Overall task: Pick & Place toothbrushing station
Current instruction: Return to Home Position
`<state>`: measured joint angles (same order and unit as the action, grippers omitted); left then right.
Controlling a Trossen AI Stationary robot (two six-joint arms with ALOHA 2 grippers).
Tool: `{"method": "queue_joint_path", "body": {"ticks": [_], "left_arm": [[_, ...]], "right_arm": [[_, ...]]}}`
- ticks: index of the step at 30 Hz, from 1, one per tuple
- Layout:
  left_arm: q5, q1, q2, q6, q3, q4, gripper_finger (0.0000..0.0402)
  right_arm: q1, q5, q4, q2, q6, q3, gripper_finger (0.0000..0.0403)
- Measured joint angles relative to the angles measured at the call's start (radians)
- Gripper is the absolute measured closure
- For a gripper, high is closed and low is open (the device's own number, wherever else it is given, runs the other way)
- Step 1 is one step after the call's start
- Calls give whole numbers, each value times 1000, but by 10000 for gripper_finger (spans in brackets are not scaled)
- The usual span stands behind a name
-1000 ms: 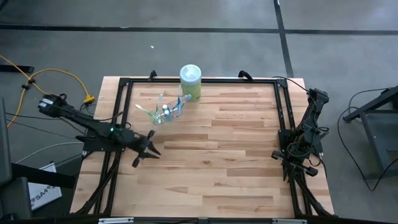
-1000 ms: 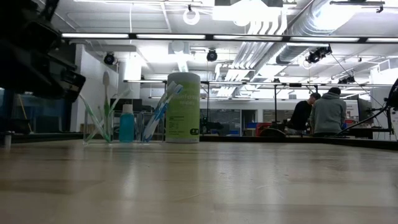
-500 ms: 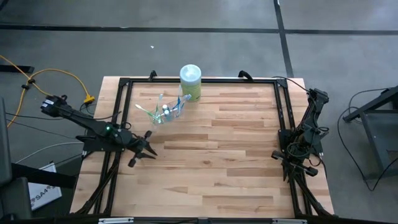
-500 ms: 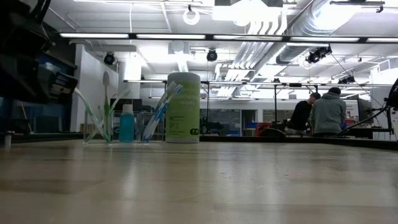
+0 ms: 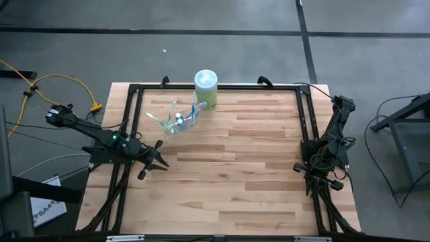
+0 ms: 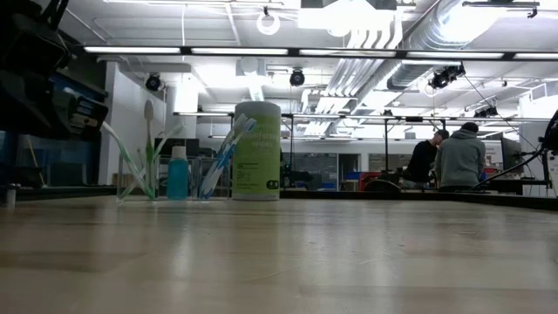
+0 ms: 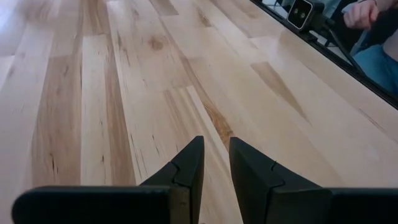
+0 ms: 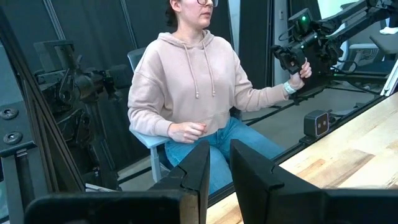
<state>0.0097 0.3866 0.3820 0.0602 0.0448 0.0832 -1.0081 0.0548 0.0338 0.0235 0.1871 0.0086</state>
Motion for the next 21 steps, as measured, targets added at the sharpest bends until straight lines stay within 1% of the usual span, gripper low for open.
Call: {"method": "queue_joint_path", "body": {"ticks": [15,21], "left_arm": [[-2,7,0,43,-2,-1,330],[-5,30,-1,45,-28,-56,330]], "right_arm": [[0,0,0,0,0,0,347],[0,0,0,0,0,0,347]]}}
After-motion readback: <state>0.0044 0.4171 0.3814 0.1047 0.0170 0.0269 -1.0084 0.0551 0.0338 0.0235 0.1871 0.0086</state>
